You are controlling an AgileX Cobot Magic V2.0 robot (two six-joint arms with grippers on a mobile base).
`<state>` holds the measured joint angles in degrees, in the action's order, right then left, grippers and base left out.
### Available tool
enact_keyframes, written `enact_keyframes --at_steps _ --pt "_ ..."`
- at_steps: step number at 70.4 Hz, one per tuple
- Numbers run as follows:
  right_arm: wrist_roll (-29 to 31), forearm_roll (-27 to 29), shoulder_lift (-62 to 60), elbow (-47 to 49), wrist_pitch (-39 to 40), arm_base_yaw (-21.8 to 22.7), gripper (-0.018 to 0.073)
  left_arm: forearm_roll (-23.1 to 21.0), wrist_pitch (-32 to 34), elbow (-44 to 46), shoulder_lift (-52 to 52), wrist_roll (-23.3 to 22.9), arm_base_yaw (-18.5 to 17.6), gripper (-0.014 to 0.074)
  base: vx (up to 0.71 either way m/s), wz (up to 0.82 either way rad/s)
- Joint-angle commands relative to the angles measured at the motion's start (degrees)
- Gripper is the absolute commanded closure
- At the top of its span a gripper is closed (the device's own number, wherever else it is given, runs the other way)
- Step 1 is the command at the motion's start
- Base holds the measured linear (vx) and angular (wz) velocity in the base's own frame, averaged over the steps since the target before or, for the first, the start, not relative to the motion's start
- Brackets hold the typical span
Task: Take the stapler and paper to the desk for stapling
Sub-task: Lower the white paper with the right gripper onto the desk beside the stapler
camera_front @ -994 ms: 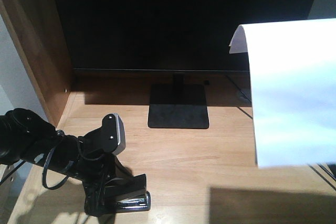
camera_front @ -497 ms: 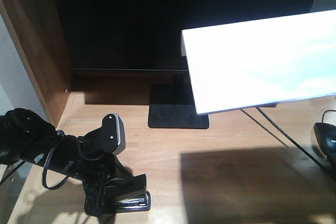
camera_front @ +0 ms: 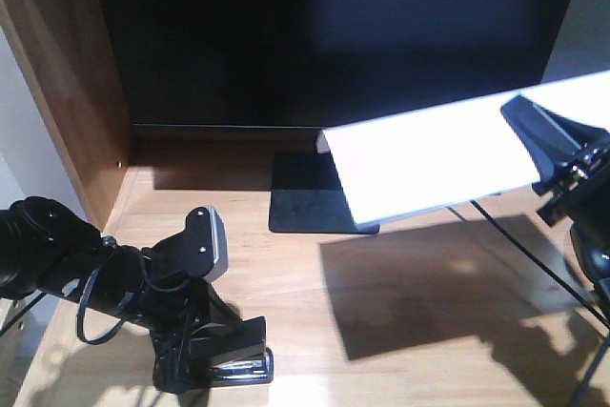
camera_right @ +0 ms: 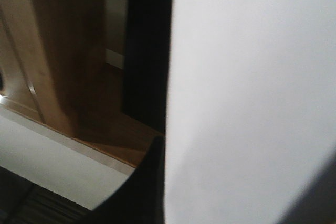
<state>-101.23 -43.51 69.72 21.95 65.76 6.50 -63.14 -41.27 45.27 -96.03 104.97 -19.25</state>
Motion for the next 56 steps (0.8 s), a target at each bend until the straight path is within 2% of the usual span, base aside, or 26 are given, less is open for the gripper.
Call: enact_keyframes --at_steps 1,9,31,43,56 --pt "-2.72 -10.31 0.82 1.9 11.37 5.22 0.0562 -2.34 -1.73 1.18 1.64 -0.01 -0.22 0.0603 0.0 0.0" --pt "-3.84 -19.63 2.49 1.9 11.37 7.86 0.0562 -2.34 -1.73 1.18 1.64 -0.01 -0.22 0.0603 0.0 0.0" --pt "-4.53 -41.54 10.01 1.9 11.37 7.66 0.0562 -2.34 -1.73 1.18 1.64 -0.01 -0.22 0.0603 0.0 0.0" --pt "-5.01 -48.71 11.72 1.84 11.37 7.66 0.0562 -2.34 -1.73 1.18 1.64 -0.01 -0.22 0.0603 0.0 0.0" --pt "-5.57 -51.05 11.72 1.84 11.37 6.73 0.0562 -2.34 -1.73 1.18 1.64 -0.01 -0.22 0.0603 0.0 0.0"
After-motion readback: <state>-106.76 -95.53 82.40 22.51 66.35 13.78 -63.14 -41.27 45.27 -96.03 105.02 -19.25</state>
